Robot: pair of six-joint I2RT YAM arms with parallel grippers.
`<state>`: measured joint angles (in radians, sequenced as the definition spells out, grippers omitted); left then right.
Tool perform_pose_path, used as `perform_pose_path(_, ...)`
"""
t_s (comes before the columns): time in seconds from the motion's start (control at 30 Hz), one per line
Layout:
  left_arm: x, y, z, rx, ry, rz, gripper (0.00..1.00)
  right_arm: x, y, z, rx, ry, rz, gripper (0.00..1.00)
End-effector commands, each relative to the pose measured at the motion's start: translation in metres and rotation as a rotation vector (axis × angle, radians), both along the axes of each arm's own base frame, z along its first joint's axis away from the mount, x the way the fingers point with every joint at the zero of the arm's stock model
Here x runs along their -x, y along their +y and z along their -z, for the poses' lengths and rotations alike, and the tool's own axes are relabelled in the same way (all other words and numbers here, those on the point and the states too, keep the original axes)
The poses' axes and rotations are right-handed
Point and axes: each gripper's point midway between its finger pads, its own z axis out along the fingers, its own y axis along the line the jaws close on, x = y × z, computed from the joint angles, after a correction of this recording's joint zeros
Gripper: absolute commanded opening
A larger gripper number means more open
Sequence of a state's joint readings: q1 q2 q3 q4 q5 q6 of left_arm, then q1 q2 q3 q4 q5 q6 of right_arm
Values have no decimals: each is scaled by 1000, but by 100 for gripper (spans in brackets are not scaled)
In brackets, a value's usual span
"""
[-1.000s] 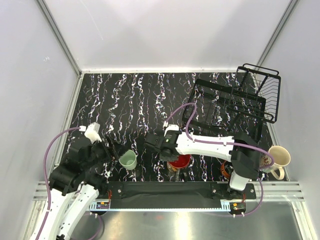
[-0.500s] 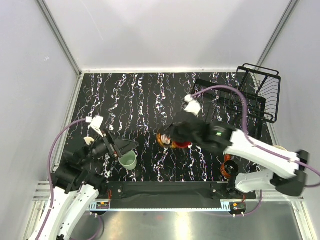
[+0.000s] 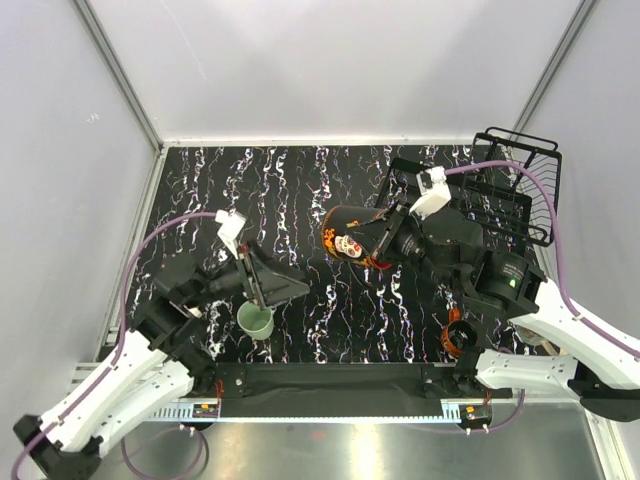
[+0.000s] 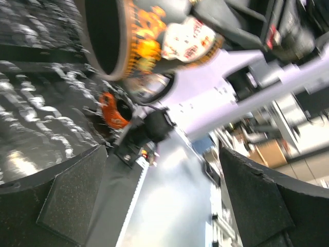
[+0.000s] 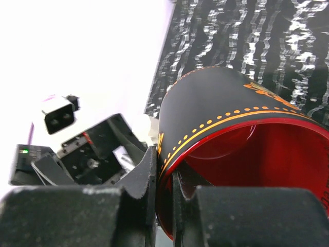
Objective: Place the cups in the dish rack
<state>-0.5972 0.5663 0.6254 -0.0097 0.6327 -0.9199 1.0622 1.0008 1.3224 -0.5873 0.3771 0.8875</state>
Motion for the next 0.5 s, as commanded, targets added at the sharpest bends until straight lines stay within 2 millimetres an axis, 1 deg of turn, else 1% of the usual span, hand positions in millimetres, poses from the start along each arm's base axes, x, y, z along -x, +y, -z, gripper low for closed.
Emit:
perform_pose_path(0.0, 11, -16, -31, 109, -147, 41, 99, 7, 5, -89, -279, -174, -55, 0)
perform_pose_path(0.03, 11, -18, -40, 150, -182, 33, 99, 10, 4, -93, -294, -178, -65, 0)
perform_pose_path(0.07, 19, -25, -34, 160, -179, 64, 99, 12, 4, -98, -310, -183, -75, 0)
perform_pose_path(0.13, 21, -33, -41, 195, -217, 68, 99, 18, 6, -104, -337, -178, -104, 0)
perform_pose_path(0.17, 28, -38, -40, 193, -242, 96, 99, 19, 6, -107, -349, -180, -113, 0)
perform_pose_path(0.23, 30, -48, -38, 194, -261, 117, 99, 25, 8, -110, -372, -171, -139, 0)
perform_pose_path(0.27, 34, -53, -37, 211, -259, 129, 98, 27, 8, -113, -387, -175, -147, 0)
perform_pose_path(0.3, 35, -56, -26, 214, -246, 131, 98, 30, 8, -115, -395, -177, -164, 0)
perform_pose_path(0.33, 32, -57, -36, 267, -264, 105, 98, 31, 7, -116, -394, -182, -169, 0)
perform_pose_path(0.37, 35, -59, -37, 285, -261, 112, 98, 34, 4, -116, -405, -177, -172, 0)
perform_pose_path(0.43, 32, -64, -42, 285, -265, 87, 97, 37, 2, -117, -418, -181, -178, 0)
perform_pose_path(0.47, 32, -69, -38, 258, -272, 87, 96, 38, -2, -119, -435, -190, -177, 0)
